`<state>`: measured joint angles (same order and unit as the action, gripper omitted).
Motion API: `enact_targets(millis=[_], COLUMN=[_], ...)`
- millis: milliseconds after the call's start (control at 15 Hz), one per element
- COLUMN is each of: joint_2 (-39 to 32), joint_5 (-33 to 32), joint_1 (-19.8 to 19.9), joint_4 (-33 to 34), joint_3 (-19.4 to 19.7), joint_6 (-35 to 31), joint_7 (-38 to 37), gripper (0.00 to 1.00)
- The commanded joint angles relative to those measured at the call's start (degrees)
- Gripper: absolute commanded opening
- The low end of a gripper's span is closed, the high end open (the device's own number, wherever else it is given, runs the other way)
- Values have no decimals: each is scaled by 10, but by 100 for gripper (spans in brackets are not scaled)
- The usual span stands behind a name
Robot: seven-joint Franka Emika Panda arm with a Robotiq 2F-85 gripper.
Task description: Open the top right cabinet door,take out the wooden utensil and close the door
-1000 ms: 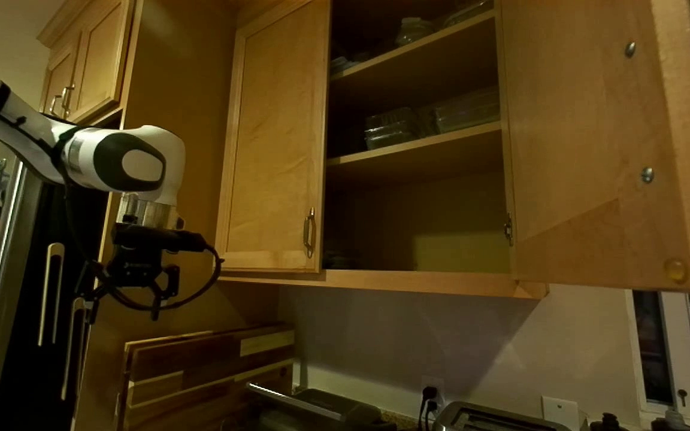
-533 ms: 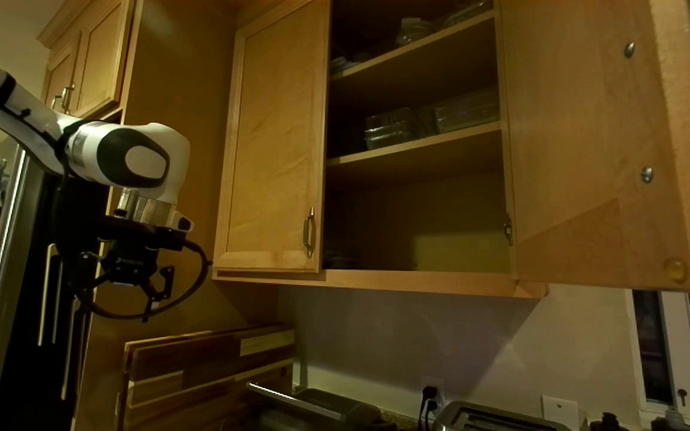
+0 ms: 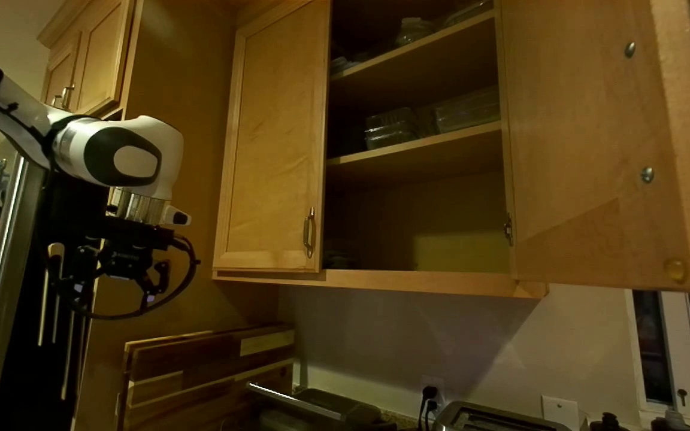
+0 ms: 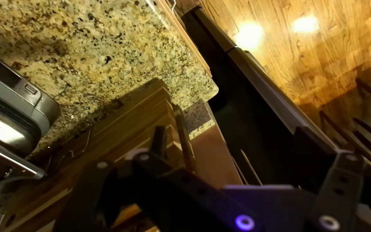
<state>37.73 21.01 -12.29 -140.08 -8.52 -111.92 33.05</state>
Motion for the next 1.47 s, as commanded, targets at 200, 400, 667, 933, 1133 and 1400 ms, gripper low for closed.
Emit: enact_targets(millis=[200,400,667,933,1133,1400], joint_2=[7,19,51,87,116,158], joint_5=[-103,-142,-175,-179,-178,-181], joint_1=[27,52,91,131,167,218], joint_4=[0,-4,-27,-54,-77,-107], joint_3=[6,10,27,51,67,67], joint_6=[-54,-47,-33,-29,-25,-26], joint_7=[-156,-226,-302,-364,-407,-476], gripper=[100,100,100,100,100,100])
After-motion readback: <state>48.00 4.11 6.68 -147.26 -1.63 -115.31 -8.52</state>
